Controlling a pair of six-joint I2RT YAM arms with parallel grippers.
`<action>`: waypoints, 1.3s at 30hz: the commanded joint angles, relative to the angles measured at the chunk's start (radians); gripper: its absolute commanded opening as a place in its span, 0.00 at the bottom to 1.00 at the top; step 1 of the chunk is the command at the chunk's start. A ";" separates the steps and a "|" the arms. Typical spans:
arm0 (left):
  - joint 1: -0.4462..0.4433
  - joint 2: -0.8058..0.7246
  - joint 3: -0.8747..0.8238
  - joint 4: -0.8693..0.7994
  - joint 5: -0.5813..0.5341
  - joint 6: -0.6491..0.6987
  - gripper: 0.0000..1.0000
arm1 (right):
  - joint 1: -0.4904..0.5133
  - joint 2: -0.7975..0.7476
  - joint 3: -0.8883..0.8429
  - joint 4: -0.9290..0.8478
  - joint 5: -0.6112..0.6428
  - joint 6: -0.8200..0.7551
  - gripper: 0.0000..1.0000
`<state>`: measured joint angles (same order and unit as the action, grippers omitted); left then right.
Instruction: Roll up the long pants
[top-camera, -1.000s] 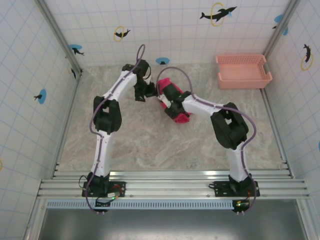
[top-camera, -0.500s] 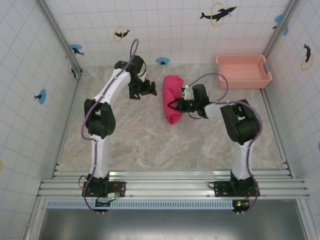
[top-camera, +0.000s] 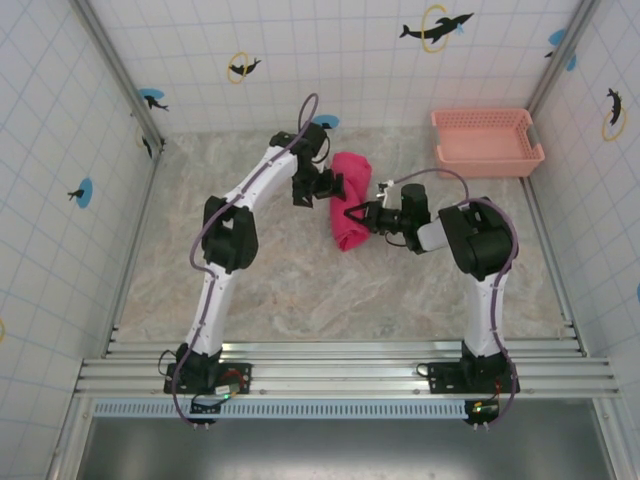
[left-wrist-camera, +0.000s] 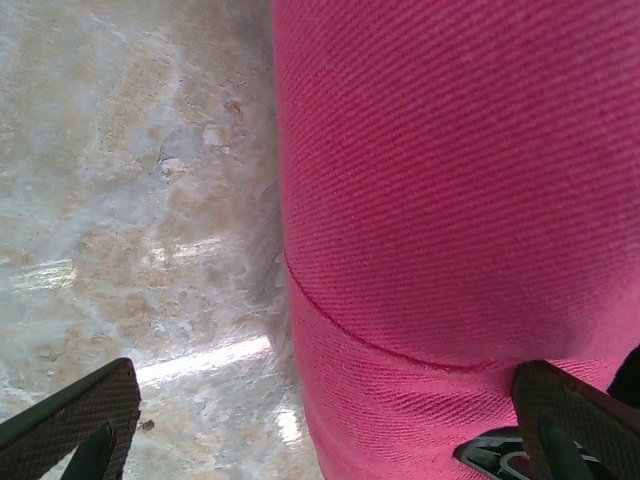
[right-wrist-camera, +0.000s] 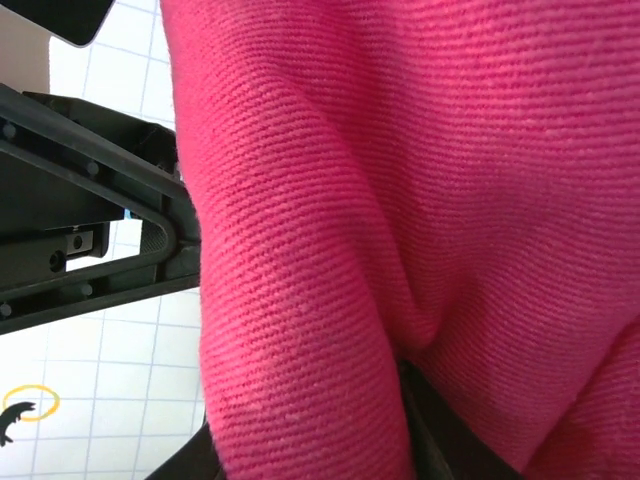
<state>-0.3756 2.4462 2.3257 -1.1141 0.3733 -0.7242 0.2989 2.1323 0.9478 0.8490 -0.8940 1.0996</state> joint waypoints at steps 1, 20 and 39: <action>0.004 0.053 0.042 0.028 -0.017 -0.058 0.97 | -0.001 0.082 -0.013 -0.382 0.004 -0.071 0.23; -0.050 0.180 0.139 0.226 0.097 -0.213 0.97 | -0.022 0.138 0.085 -0.752 -0.086 -0.295 0.22; -0.056 0.223 0.010 0.358 0.223 -0.289 0.39 | -0.074 0.006 0.280 -1.243 -0.105 -0.701 0.60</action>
<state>-0.4103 2.6251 2.3898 -0.8383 0.5377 -0.9653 0.2455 2.1242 1.2545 -0.0612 -1.0996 0.4957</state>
